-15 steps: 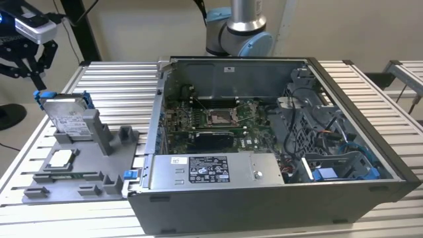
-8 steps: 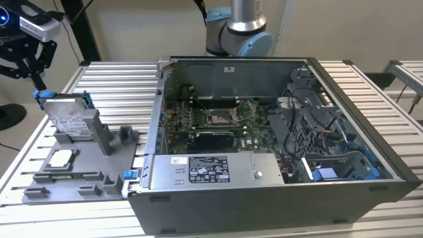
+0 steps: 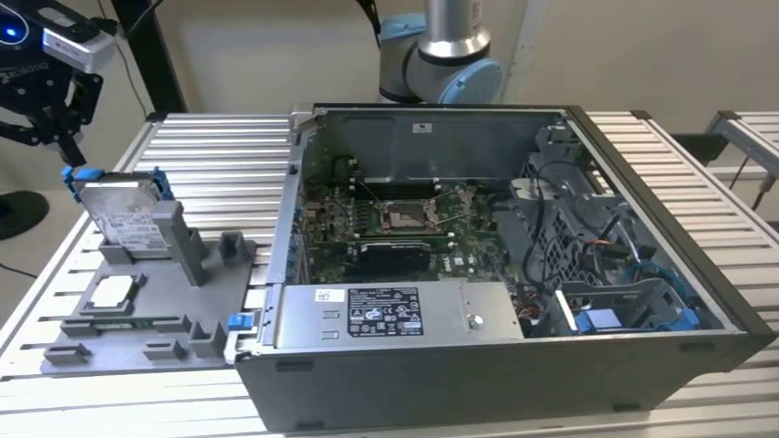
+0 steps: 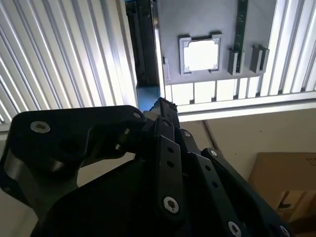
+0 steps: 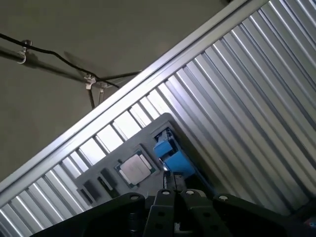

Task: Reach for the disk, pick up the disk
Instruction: 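Pick up the disk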

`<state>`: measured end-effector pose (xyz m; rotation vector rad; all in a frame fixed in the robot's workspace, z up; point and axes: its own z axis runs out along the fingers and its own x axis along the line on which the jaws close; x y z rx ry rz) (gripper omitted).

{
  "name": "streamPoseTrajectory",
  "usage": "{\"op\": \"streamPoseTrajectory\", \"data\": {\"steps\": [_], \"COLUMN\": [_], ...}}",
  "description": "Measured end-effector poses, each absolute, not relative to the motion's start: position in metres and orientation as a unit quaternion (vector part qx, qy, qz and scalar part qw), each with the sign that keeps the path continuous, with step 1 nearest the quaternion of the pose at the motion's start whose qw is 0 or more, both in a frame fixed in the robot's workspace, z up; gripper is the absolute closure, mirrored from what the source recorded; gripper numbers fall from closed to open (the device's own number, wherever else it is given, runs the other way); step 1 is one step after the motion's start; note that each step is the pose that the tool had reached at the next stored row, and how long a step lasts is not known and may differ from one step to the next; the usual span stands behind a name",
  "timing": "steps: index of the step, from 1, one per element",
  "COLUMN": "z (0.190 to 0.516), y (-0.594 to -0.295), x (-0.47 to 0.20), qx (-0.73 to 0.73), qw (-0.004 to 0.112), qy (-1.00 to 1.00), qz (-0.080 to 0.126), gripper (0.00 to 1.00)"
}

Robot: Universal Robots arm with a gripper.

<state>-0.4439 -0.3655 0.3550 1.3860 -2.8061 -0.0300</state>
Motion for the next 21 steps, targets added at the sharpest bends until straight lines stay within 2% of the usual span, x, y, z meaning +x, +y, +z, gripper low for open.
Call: {"op": "streamPoseTrajectory", "data": {"steps": [21], "z": [0.3547], "y": [-0.3655], "x": [-0.4438], "qx": [0.561], "qw": [0.006], "qy": [-0.828], "qz": [-0.007], "gripper": [1.00]}}
